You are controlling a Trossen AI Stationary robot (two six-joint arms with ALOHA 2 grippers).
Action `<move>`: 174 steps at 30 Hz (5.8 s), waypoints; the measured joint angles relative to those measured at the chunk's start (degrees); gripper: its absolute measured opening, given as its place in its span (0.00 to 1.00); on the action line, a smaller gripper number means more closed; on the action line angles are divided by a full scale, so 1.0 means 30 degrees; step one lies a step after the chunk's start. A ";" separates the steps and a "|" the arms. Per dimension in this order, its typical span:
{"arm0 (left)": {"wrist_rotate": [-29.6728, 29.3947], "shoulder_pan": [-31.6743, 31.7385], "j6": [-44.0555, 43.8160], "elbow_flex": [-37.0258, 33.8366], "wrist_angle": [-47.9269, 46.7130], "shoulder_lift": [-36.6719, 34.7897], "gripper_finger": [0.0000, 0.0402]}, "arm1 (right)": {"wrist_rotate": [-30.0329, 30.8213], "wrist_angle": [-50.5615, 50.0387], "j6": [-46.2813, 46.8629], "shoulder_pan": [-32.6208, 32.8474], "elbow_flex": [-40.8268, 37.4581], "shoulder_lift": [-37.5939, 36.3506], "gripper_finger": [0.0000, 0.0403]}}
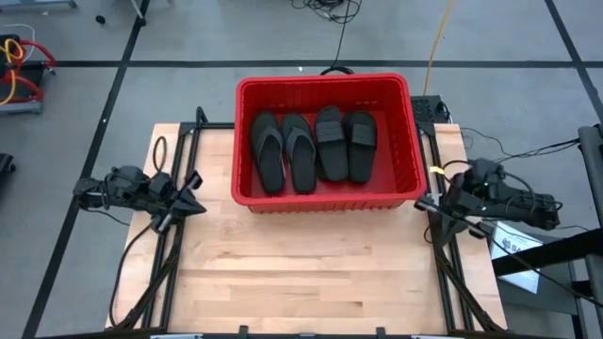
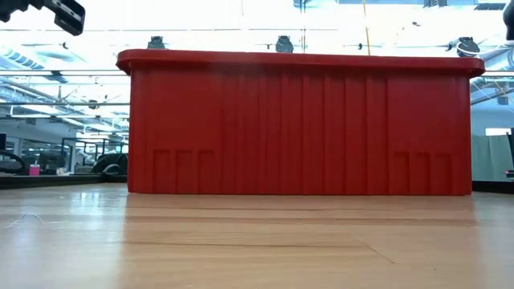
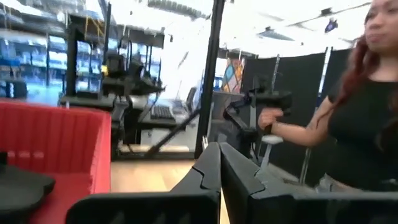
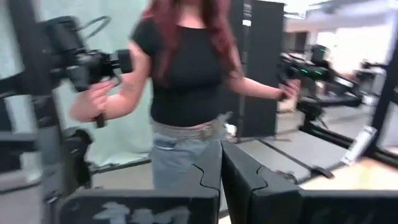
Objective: Pick and place slides into bin
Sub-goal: Return to Home Position
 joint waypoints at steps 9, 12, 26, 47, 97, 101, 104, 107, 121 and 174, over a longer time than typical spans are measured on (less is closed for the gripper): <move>0.0667 -0.0015 0.0201 -0.0804 0.0587 -0.0012 0.01 | 0.1305 0.4310 0.1898 0.1371 -0.2795 -0.1524 0.00; 0.0621 -0.0015 0.0187 -0.0952 0.0373 -0.0003 0.01 | 0.1302 0.6773 0.3364 0.1775 -0.3868 -0.1537 0.00; 0.1682 -0.0015 0.1573 -0.0933 0.0132 -0.0005 0.03 | 0.1344 1.1894 0.4960 0.3537 -0.7788 -0.1552 0.00; 0.4097 -0.0058 0.0441 -0.5785 0.5144 0.0094 0.02 | 0.1228 1.0517 0.3802 0.4155 -0.7893 -0.1544 0.00; 0.4525 -0.0976 0.1865 -0.5771 0.4163 0.0141 0.01 | 0.1246 0.8535 0.1988 0.4155 -0.7915 -0.1537 0.00; 0.4525 -0.0976 0.1865 -0.5771 0.4168 0.0141 0.04 | 0.1250 0.8535 0.1988 0.4155 -0.7915 -0.1537 0.00; 0.4518 -0.0976 0.1865 -0.5771 0.4168 0.0140 0.06 | 0.1251 0.8535 0.1988 0.4155 -0.7915 -0.1537 0.00; 0.4518 -0.0976 0.1865 -0.5771 0.4168 0.0135 0.07 | 0.1251 0.8535 0.1988 0.4155 -0.7920 -0.1537 0.00; 0.4511 -0.0976 0.1865 -0.5763 0.4168 0.0141 0.01 | 0.1251 0.8535 0.1988 0.4155 -0.7922 -0.1537 0.00; 0.4511 -0.0976 0.1865 -0.5763 0.4168 0.0133 0.04 | 0.1254 0.8543 0.1988 0.4155 -0.7922 -0.1537 0.00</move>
